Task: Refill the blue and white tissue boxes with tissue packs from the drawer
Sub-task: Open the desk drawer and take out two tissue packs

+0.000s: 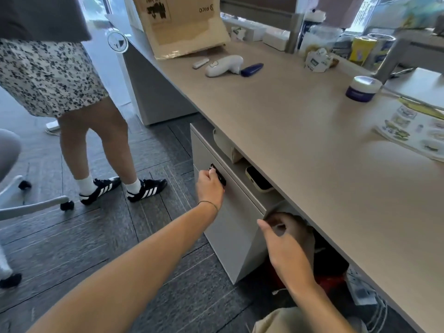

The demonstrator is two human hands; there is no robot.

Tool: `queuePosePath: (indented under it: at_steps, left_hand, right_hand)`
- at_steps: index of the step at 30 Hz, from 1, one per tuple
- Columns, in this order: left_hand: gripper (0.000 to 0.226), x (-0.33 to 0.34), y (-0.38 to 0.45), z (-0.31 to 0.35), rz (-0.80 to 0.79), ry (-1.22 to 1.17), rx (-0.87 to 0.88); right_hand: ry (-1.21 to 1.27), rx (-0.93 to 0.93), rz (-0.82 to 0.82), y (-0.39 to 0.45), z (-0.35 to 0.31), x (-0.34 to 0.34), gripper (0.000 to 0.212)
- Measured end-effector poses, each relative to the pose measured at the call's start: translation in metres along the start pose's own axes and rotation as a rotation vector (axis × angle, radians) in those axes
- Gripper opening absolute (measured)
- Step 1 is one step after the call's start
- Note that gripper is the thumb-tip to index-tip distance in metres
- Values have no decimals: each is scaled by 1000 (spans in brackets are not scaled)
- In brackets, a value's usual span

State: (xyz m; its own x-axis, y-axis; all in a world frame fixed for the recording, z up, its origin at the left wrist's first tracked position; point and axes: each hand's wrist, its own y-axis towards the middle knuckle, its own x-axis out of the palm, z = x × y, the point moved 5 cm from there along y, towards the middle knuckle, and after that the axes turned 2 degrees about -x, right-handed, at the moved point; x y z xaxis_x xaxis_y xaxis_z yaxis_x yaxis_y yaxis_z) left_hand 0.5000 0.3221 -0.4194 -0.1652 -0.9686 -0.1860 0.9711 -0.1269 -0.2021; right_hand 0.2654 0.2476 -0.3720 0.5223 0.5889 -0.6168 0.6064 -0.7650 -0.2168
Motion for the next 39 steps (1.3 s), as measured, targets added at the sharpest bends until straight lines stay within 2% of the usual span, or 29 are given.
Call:
queuePosePath:
  at_steps: [3, 7, 14, 19, 24, 27, 29, 31, 34, 39]
  left_hand:
    - [29, 2, 0, -3, 16, 24, -8]
    - [26, 2, 5, 1, -12, -105, -53]
    - [29, 1, 12, 0, -23, -136, -44]
    - [28, 0, 11, -1, -42, -171, -80]
    - [27, 0, 9, -3, -30, -190, -97]
    - [30, -5, 6, -1, 3, -227, -89]
    - [33, -15, 4, -3, 37, -259, -86]
    - [34, -30, 5, -11, 53, -252, -70]
    - [32, -59, 5, -23, 58, -232, -46]
    - [33, -107, -4, -37, 66, -228, -68]
  right_hand:
    - [53, -48, -1, 1, -3, 0, 66]
    - [60, -47, 7, -1, -3, 0, 76]
    - [36, -30, 37, 2, 0, -1, 54]
    - [42, -29, 34, 6, 7, 2, 58]
    - [28, -157, 124, 0, -6, -7, 42]
    - [48, -162, 38, -2, -9, -3, 36]
    - [34, -253, 7, -8, -16, 2, 18]
    - [-65, -446, 83, -17, -26, 5, 7]
    - [-179, -664, 123, -32, -37, 19, 13]
    - [-260, -847, 32, -58, -52, 44, 17]
